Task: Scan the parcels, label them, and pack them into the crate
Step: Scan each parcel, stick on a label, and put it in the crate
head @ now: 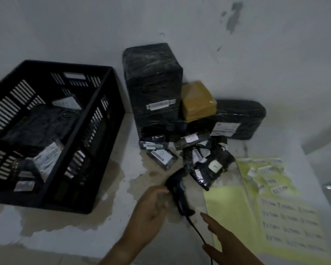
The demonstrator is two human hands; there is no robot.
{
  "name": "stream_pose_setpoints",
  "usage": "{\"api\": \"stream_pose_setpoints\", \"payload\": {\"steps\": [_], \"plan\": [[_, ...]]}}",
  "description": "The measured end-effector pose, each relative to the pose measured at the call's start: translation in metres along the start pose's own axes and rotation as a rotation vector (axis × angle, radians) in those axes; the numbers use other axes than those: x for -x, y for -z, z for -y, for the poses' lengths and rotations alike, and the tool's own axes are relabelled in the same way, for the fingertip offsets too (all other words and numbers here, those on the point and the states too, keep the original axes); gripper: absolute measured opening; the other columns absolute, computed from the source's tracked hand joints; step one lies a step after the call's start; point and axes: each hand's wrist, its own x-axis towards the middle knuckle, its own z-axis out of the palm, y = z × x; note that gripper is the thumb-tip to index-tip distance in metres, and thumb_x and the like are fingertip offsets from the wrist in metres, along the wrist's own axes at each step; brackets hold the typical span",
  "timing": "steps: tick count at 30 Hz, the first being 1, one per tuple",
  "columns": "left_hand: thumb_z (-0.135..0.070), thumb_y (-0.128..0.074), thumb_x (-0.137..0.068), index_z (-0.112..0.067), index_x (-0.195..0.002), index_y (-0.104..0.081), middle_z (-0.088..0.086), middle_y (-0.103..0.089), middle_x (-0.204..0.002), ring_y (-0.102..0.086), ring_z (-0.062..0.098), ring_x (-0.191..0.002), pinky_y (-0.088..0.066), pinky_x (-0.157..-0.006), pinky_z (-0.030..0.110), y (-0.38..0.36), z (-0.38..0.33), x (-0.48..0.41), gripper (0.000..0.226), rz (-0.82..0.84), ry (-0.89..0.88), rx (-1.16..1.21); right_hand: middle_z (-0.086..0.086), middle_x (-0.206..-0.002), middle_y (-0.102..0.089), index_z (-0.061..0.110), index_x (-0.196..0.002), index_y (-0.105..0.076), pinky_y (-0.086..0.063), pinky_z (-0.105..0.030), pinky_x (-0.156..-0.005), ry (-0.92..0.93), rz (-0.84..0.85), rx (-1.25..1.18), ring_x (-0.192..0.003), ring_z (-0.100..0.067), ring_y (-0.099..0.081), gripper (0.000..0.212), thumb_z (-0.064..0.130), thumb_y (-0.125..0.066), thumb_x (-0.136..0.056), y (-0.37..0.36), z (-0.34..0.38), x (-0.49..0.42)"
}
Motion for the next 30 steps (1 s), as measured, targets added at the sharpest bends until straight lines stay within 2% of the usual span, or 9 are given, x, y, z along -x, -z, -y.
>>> {"api": "stream_pose_setpoints", "payload": {"steps": [4, 10, 13, 15, 17, 19, 21, 25, 30], "plan": [[-0.021, -0.059, -0.096, -0.041, -0.116, -0.058, -0.038, -0.046, -0.129, -0.049, -0.006, -0.125, -0.042, -0.101, 0.017, -0.043, 0.013, -0.019, 0.028, 0.197, 0.036, -0.043, 0.022, -0.146, -0.026, 0.045, -0.148, -0.010, -0.032, 0.004, -0.081, -0.075, 0.034, -0.075, -0.142, -0.007, -0.032, 0.077, 0.046, -0.062, -0.091, 0.013, -0.025, 0.009], [-0.020, -0.063, -0.091, -0.030, -0.126, -0.057, -0.018, -0.050, -0.130, -0.049, -0.003, -0.122, -0.039, -0.103, 0.013, -0.048, 0.030, -0.067, 0.036, 0.163, 0.094, -0.183, 0.022, -0.151, -0.028, 0.045, -0.149, -0.014, -0.033, -0.020, -0.105, 0.027, -0.055, -0.008, -0.139, -0.005, -0.036, 0.074, 0.035, -0.063, -0.094, 0.058, -0.035, -0.010], [-0.054, -0.058, -0.085, -0.029, -0.126, -0.055, -0.006, -0.056, -0.132, -0.054, 0.017, -0.127, -0.047, -0.106, 0.038, -0.033, 0.083, -0.099, 0.049, 0.163, 0.394, -0.271, 0.022, -0.148, -0.029, 0.038, -0.152, -0.021, -0.030, -0.020, -0.107, 0.128, -0.213, 0.043, -0.137, -0.003, -0.035, 0.071, 0.028, -0.062, -0.095, 0.096, -0.015, -0.045], [-0.077, -0.052, -0.082, -0.021, -0.148, -0.037, 0.004, -0.035, -0.157, -0.029, 0.037, -0.148, -0.030, -0.120, 0.049, -0.022, 0.085, -0.110, 0.087, 0.215, 0.455, -0.474, 0.021, -0.143, -0.036, 0.031, -0.151, -0.030, -0.034, -0.022, -0.103, 0.172, -0.325, 0.011, -0.129, -0.006, -0.044, 0.066, 0.020, -0.062, -0.095, 0.123, 0.003, -0.077], [-0.074, -0.057, -0.082, -0.022, -0.162, 0.004, 0.003, 0.009, -0.169, 0.010, 0.035, -0.156, -0.006, -0.124, 0.054, -0.013, 0.074, -0.106, 0.113, 0.327, 0.521, -0.598, 0.014, -0.134, -0.048, 0.028, -0.146, -0.040, -0.039, -0.017, -0.094, 0.209, -0.439, 0.021, -0.117, -0.010, -0.054, 0.059, 0.015, -0.062, -0.093, 0.146, 0.021, -0.105], [-0.071, -0.061, -0.082, -0.031, -0.159, 0.018, 0.003, 0.030, -0.165, 0.022, 0.032, -0.154, -0.004, -0.122, 0.062, -0.008, 0.076, -0.102, 0.117, 0.472, 0.512, -0.700, 0.009, -0.121, -0.054, 0.025, -0.140, -0.047, -0.039, -0.008, -0.081, 0.235, -0.518, 0.086, -0.102, -0.005, -0.055, 0.053, 0.012, -0.060, -0.090, 0.165, 0.030, -0.137], [-0.065, -0.066, -0.084, -0.029, -0.156, 0.026, 0.004, 0.044, -0.156, 0.031, 0.033, -0.150, -0.008, -0.119, 0.068, -0.009, 0.087, -0.096, 0.122, 0.558, 0.471, -0.782, 0.003, -0.124, -0.054, 0.022, -0.137, -0.049, -0.043, -0.016, -0.087, 0.243, -0.550, 0.147, -0.105, -0.009, -0.054, 0.050, 0.011, -0.058, -0.089, 0.177, 0.032, -0.165], [-0.055, -0.071, -0.086, -0.022, -0.140, 0.041, 0.005, 0.054, -0.145, 0.044, 0.028, -0.134, -0.007, -0.118, 0.070, -0.010, 0.098, -0.096, 0.129, 0.577, 0.421, -0.823, -0.014, -0.133, -0.055, 0.011, -0.139, -0.049, -0.043, -0.038, -0.103, 0.273, -0.557, 0.309, -0.119, -0.031, -0.053, 0.055, 0.007, -0.061, -0.085, 0.189, 0.026, -0.211], [-0.059, -0.072, -0.083, -0.028, -0.139, 0.041, 0.002, 0.054, -0.145, 0.041, 0.027, -0.138, -0.013, -0.118, 0.069, -0.009, 0.108, -0.094, 0.130, 0.573, 0.382, -0.859, -0.017, -0.129, -0.059, 0.021, -0.142, -0.047, -0.048, -0.049, -0.096, 0.197, -0.511, 0.546, -0.113, -0.040, -0.056, 0.065, 0.020, -0.072, -0.082, 0.185, 0.025, -0.240]]}}
